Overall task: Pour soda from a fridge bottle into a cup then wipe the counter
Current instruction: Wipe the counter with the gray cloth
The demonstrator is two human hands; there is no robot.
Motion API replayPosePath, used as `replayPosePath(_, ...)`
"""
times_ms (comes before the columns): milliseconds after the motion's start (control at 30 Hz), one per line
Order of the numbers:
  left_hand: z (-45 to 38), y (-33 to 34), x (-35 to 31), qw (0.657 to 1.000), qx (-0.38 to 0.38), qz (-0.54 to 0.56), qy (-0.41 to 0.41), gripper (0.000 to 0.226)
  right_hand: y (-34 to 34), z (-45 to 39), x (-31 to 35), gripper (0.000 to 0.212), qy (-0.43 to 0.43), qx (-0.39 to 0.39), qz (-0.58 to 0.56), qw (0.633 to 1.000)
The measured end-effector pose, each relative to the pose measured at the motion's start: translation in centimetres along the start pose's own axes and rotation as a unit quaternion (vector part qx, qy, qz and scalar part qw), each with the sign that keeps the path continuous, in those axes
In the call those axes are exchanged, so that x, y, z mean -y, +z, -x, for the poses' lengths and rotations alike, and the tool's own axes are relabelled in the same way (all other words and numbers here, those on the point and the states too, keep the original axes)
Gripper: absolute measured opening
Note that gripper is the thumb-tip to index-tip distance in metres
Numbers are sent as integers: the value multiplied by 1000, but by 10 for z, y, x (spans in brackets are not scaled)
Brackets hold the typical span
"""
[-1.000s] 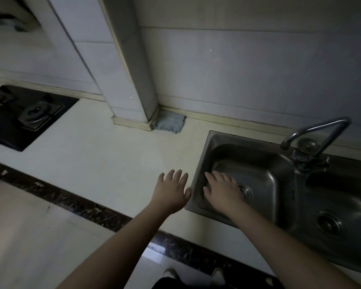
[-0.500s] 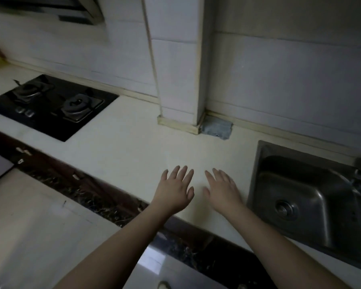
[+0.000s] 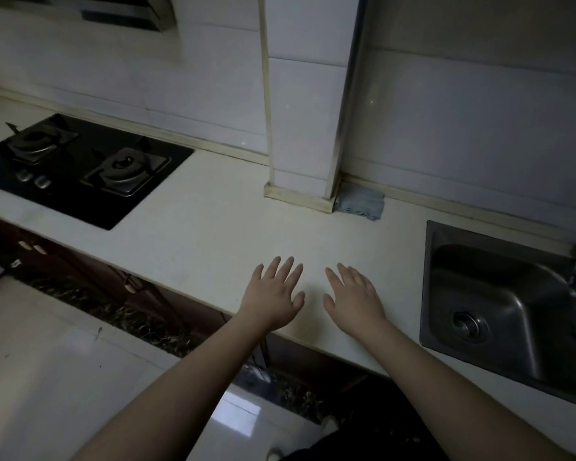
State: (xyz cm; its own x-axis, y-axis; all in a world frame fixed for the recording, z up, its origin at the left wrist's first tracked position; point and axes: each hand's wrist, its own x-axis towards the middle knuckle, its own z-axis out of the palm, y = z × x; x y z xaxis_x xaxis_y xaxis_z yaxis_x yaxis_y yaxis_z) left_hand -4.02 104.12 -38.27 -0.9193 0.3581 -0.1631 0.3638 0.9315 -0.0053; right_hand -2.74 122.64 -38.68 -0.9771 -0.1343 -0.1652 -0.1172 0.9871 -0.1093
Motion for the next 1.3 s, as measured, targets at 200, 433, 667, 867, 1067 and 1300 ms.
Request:
replayPosePath(200,-38,2,-8,999,10,4,39,64,6,-18,-23,59,23,0,-6,1000)
replayPosePath(433,-119,-7,-25,997,8,-1,74,63,-1,-79,-76,60,72,-6,-60,996)
replayPosePath(667,-220,-17,-50,995,-9,-8,95,56,-11,-152,-135,59,93,-21,-78,992)
replayPosePath(867,-296,7,-65,995,4,15,94,55,0,-212,-167,59,73,-3,-76,994)
replayPosePath(1067,-353,31,-66,993,23,71,94,59,22,-266,-186,58,58,10,-62,996)
replayPosePath(1300,-406,53,-73,994,52,91,11,56,39,-332,-203,60,61,-2,-57,996)
